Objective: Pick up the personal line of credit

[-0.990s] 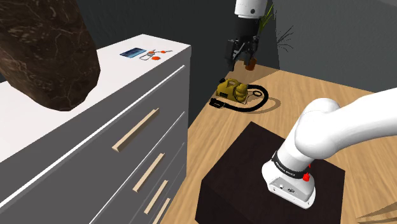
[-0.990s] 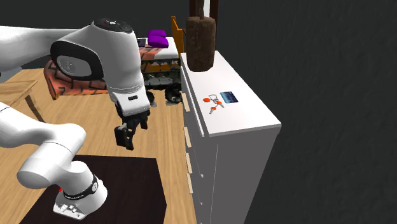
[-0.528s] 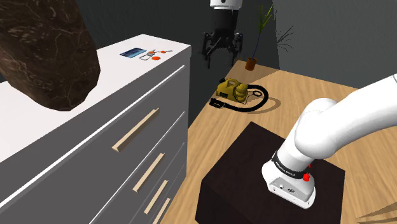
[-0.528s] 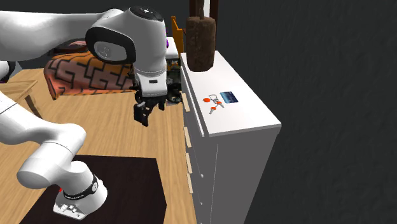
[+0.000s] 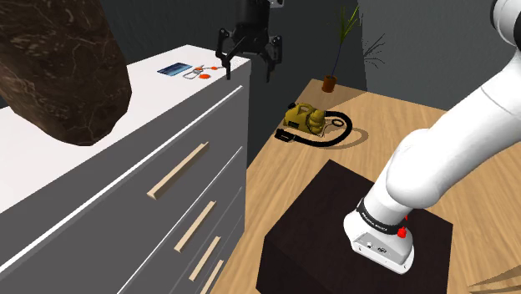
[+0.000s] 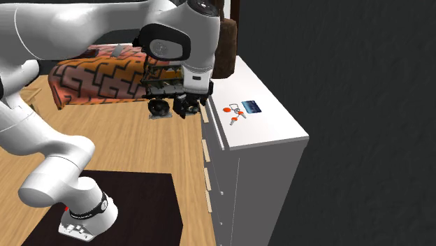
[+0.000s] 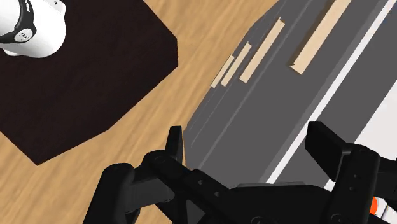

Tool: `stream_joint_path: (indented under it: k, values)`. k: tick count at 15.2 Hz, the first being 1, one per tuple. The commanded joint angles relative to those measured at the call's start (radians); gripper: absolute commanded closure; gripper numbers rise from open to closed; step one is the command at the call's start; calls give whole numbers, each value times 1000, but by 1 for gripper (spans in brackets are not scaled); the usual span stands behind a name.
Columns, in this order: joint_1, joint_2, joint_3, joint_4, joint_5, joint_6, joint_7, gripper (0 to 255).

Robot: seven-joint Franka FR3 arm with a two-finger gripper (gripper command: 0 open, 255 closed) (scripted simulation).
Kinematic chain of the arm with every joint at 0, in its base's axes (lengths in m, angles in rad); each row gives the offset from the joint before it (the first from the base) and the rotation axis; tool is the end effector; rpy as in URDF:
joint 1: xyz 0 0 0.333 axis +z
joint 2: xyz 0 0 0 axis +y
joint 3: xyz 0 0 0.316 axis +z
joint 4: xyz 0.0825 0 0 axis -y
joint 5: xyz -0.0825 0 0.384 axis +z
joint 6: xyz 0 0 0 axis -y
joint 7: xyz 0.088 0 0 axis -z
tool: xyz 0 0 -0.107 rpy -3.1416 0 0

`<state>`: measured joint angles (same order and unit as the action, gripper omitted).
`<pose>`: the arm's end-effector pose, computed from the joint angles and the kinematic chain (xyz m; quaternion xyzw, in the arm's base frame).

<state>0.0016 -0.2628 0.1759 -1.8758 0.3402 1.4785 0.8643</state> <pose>0.4435 0.1285 0.6107 -0.9290 0.3328 0.1320 0.0938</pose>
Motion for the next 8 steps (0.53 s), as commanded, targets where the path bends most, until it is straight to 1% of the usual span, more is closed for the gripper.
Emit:
stream_joint_path:
  k: [1, 8]
  values:
    - [-1, 73, 14, 81, 30, -3, 94, 0]
    - [8, 336, 37, 383, 103, -4, 390, 0]
